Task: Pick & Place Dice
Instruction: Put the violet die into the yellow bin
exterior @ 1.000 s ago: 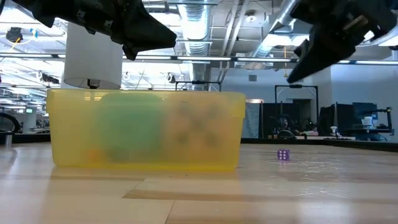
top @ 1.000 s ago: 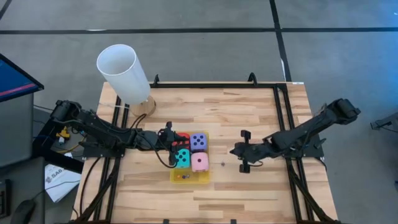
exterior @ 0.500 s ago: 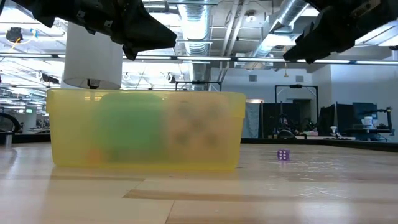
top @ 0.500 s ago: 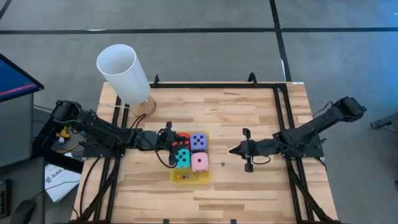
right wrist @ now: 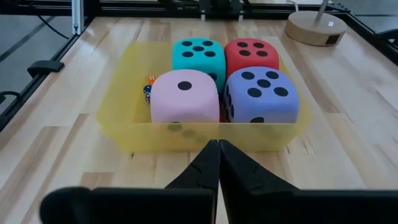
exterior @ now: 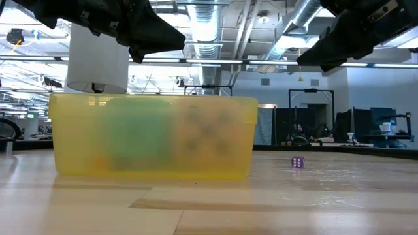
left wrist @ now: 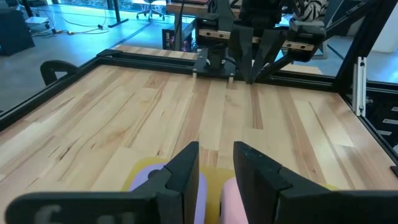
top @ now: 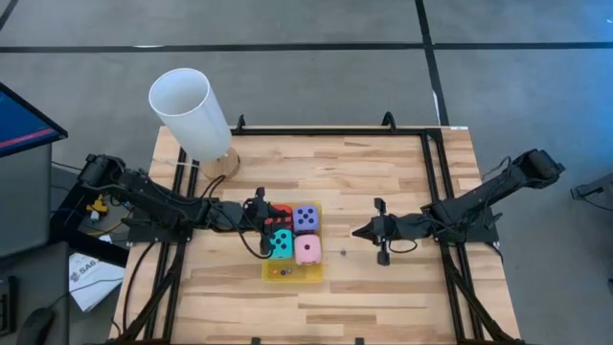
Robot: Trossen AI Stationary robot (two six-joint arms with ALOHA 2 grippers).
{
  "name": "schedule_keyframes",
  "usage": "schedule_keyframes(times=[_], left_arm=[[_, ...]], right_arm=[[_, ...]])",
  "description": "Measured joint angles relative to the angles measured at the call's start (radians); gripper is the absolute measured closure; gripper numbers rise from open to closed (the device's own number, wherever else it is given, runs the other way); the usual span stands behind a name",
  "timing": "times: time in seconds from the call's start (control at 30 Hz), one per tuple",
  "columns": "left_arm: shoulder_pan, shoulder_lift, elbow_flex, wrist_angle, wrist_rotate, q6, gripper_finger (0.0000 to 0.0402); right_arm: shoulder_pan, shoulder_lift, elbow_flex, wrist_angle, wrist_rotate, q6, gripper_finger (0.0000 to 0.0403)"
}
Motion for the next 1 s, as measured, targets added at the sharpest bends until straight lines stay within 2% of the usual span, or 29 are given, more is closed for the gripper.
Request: schedule_keyframes(times=[1.0], left_arm=[[0.000, 0.000, 0.000, 0.000, 0.000, 0.000, 0.0312]], right_arm=[[-0.001, 0.000, 0.000, -0.002, 0.000, -0.020, 0.0398]])
